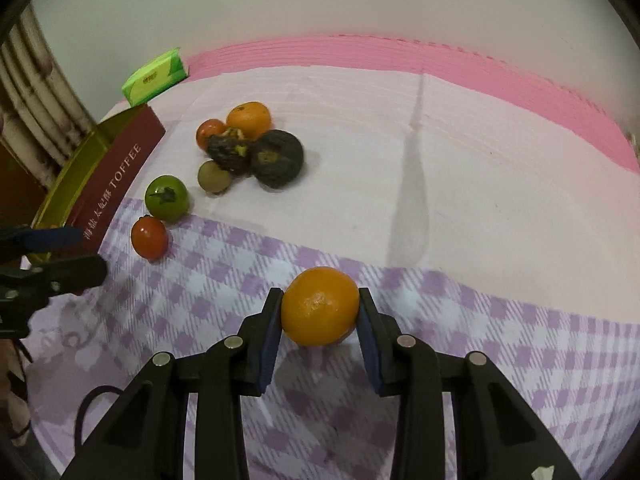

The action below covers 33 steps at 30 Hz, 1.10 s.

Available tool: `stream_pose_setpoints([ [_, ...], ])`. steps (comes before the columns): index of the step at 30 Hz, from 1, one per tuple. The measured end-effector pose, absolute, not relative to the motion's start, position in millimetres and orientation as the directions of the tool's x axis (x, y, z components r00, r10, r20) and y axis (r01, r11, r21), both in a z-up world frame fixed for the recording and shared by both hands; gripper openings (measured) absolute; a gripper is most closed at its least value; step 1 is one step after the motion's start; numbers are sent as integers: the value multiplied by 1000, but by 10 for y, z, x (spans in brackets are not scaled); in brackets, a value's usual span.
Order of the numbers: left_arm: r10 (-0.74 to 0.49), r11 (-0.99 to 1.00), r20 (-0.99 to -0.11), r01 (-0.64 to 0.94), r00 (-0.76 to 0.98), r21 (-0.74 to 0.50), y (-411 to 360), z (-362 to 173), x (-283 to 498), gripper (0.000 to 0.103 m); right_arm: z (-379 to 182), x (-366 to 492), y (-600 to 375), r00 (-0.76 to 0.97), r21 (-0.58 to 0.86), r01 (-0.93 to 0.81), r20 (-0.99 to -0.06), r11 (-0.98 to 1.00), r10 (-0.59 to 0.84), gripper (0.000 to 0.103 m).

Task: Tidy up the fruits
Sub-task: 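Grasp the large orange with the right gripper while the left gripper grasps the red tomato, then carry the red tomato into the tin and release it with the left gripper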

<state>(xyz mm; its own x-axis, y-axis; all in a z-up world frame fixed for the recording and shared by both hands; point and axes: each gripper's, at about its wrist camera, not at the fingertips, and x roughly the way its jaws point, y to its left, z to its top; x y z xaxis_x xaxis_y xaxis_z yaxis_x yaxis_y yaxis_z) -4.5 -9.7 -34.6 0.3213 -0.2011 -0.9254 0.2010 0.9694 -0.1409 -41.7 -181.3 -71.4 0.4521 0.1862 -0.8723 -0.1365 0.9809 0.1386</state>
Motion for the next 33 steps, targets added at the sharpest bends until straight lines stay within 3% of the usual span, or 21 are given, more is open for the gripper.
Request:
stream_pose_setpoints([
  [6, -211, 969, -935, 189, 285, -161, -222, -497, 134, 51, -724, -428, -1808, 468, 148, -135, -862, 980, 195, 34],
  [11, -233, 965, -941, 175, 246, -193, -233, -613, 237, 45, -718, -459, -1856, 471, 160, -133, -858, 978, 204, 34],
  [14, -206, 971, -943, 177, 261, -163, -263, -629, 242, 31, -722, -464, -1866, 473, 158, -133, -858, 978, 203, 34],
  [25, -251, 964, -915, 171, 315, -205, 156, -230, -22, 31, -706, -452, -1834, 474, 147, -131, -859, 980, 193, 34],
  [33, -67, 998, -905, 31, 420, -59, 955, 81, 59, 31, -719, -450, -1812, 473, 127, -138, -863, 982, 178, 34],
])
